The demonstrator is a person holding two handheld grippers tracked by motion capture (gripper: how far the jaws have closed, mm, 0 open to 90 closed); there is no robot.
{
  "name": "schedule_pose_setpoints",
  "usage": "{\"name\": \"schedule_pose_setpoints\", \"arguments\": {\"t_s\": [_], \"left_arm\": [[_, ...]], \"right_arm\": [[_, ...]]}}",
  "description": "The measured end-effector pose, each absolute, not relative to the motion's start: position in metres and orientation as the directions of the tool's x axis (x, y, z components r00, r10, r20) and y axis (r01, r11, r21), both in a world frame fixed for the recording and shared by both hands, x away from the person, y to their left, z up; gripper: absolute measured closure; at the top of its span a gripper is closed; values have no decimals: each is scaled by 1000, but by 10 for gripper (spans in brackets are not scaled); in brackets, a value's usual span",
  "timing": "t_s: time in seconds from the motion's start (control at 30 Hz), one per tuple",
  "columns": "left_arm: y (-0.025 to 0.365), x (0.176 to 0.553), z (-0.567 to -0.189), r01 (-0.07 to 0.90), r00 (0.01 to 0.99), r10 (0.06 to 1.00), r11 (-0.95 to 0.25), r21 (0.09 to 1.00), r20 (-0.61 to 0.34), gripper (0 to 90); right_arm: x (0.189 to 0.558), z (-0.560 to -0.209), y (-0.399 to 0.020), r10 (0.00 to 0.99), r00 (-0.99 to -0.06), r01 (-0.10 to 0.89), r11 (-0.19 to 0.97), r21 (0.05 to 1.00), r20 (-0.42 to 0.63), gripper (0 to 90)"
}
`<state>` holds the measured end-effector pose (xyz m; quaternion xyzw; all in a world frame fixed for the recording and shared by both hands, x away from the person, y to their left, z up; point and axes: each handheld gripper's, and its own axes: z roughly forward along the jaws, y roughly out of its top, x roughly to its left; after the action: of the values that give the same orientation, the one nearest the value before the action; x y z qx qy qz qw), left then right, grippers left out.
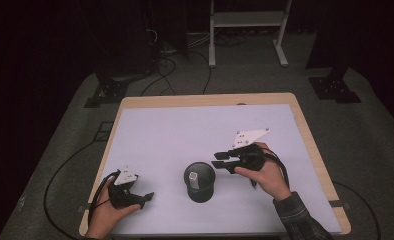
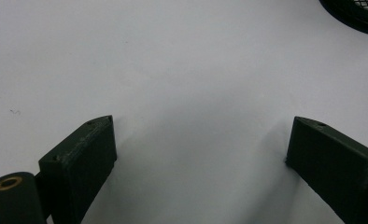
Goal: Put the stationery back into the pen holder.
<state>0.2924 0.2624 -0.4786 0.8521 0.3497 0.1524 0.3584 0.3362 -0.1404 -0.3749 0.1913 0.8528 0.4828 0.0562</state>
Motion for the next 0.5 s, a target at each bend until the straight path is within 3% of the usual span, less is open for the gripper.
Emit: {"name": "schedule_pose_setpoints", "arguments": {"t_s": [0.5], "left_arm": [[262, 292, -479, 487, 708, 707, -494, 720, 6, 76]], "right_arm": [[345, -375, -167, 466, -881, 310, 442, 841, 80, 659]]}}
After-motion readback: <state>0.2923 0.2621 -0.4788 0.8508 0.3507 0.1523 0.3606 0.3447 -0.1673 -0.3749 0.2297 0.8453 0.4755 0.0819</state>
